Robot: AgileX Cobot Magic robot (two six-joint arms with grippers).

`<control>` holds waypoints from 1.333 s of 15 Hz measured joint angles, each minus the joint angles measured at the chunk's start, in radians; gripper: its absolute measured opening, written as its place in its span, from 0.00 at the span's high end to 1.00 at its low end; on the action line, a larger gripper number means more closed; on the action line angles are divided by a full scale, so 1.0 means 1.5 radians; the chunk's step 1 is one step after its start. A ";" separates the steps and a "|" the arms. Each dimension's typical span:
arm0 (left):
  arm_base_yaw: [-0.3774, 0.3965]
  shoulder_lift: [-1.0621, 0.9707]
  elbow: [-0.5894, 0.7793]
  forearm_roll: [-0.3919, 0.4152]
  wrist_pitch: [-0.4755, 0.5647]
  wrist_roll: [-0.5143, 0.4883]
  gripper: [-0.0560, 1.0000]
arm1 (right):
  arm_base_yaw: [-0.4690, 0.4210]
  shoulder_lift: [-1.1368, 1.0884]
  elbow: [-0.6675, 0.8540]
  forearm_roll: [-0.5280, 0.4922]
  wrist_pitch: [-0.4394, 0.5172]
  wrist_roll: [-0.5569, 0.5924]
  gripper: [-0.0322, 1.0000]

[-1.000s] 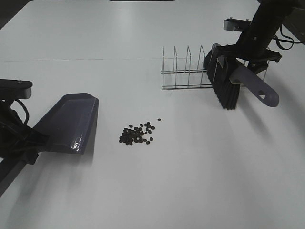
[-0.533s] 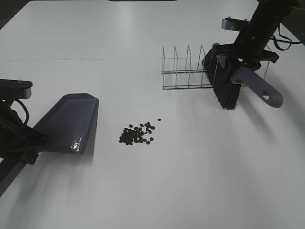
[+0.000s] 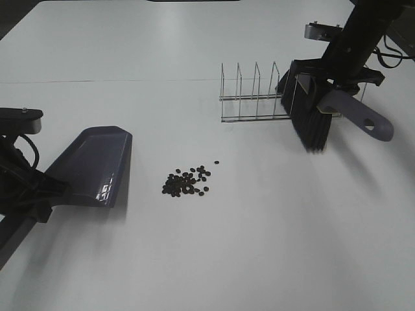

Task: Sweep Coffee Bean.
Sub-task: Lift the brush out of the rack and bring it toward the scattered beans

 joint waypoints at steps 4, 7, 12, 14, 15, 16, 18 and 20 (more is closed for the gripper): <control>0.000 -0.052 0.001 0.000 0.003 -0.016 0.64 | 0.000 -0.135 0.143 -0.010 0.004 0.005 0.65; 0.000 -0.083 0.010 -0.001 0.023 -0.018 0.64 | -0.001 -0.285 0.272 -0.020 0.003 0.015 0.65; -0.053 -0.084 0.077 -0.003 -0.027 -0.022 0.64 | 0.049 -0.390 0.373 -0.082 -0.037 0.045 0.65; -0.062 -0.079 0.082 -0.003 -0.059 -0.025 0.64 | 0.115 -0.392 0.383 -0.145 -0.049 0.089 0.65; -0.062 -0.065 0.082 -0.003 -0.069 -0.019 0.64 | 0.147 -0.391 0.383 -0.172 -0.063 0.112 0.65; -0.062 -0.044 0.082 -0.003 -0.071 -0.011 0.64 | 0.170 -0.391 0.383 -0.187 -0.082 0.133 0.65; -0.062 0.009 0.081 -0.003 -0.095 0.001 0.64 | 0.192 -0.391 0.383 -0.196 -0.114 0.155 0.65; -0.062 0.043 0.079 -0.003 -0.117 0.005 0.64 | 0.196 -0.389 0.383 -0.198 -0.139 0.165 0.65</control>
